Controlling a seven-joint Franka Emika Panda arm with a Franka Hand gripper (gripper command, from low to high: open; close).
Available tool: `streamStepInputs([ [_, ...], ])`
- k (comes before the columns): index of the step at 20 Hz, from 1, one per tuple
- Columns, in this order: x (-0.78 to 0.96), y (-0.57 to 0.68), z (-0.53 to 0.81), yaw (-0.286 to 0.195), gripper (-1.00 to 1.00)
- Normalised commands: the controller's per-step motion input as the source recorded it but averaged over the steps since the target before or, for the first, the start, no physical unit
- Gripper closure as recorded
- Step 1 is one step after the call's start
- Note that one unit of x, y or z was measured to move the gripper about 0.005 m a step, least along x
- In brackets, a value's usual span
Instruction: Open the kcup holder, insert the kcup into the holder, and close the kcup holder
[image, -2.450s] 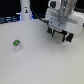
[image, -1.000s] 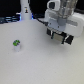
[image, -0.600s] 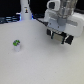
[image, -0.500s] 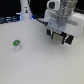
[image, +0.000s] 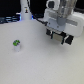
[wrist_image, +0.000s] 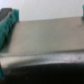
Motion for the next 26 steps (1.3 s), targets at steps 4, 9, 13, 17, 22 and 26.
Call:
streamStepInputs([
  [4,0.62,-0.89,0.00,0.020,1.00],
  [9,0.57,-0.91,0.03,0.023,1.00],
  [13,0.49,-0.93,0.11,0.028,1.00],
  [17,0.45,-0.92,0.05,0.042,1.00],
  [22,0.38,-0.47,0.03,0.040,1.00],
  [26,0.77,-0.27,0.18,-0.075,1.00],
])
